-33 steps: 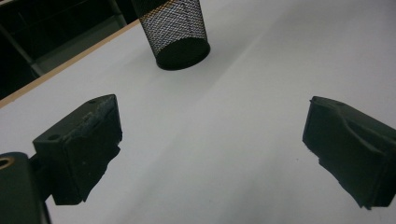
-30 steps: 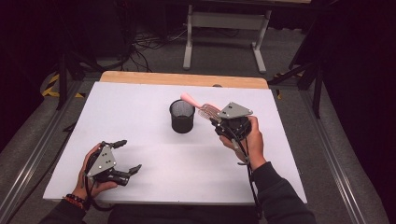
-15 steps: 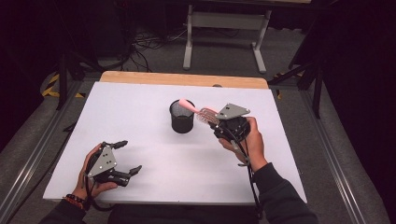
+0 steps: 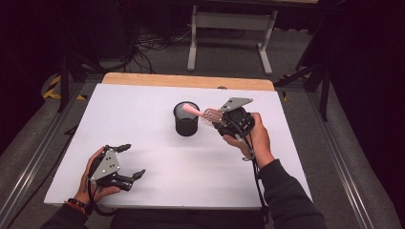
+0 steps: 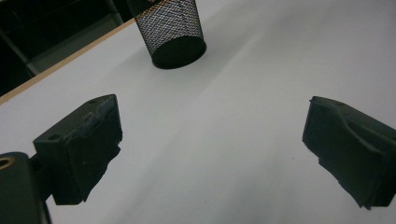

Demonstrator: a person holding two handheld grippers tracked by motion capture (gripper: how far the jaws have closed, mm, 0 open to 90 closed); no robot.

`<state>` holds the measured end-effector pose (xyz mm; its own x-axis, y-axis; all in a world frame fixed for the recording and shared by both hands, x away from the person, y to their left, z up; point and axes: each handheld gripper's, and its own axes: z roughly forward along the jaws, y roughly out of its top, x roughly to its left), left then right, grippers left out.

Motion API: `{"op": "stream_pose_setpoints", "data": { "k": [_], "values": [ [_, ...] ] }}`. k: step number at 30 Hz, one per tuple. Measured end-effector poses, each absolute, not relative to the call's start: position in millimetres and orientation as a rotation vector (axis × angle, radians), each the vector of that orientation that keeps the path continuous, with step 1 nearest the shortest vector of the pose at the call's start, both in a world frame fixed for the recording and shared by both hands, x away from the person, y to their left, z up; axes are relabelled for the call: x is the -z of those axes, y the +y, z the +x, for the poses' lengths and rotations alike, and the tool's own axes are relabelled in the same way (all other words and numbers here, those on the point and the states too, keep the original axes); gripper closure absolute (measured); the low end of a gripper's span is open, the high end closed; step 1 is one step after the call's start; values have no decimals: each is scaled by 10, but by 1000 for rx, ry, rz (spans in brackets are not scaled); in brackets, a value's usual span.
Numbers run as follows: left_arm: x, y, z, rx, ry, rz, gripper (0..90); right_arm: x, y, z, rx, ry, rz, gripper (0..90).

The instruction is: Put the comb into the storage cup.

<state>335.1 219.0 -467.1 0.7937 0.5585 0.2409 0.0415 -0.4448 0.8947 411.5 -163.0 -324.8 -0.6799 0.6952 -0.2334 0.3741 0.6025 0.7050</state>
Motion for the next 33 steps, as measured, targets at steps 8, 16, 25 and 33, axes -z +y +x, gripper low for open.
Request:
{"op": "stream_pose_setpoints", "data": {
  "k": [8,16,25,33],
  "values": [
    [4676,2181,3351,-633,442,1973,55,3127,-1445,4269,-866,2363,865,637],
    [4672,2174,3339,-640,434,1975,55,3026,-1276,4356,-807,2387,865,636],
    [4673,2167,3338,-634,436,1973,56,2977,-1291,4367,-782,2413,877,636],
    [4681,2156,3342,-636,433,1984,56,2964,-1288,4402,-774,2419,886,634]
  ]
}}
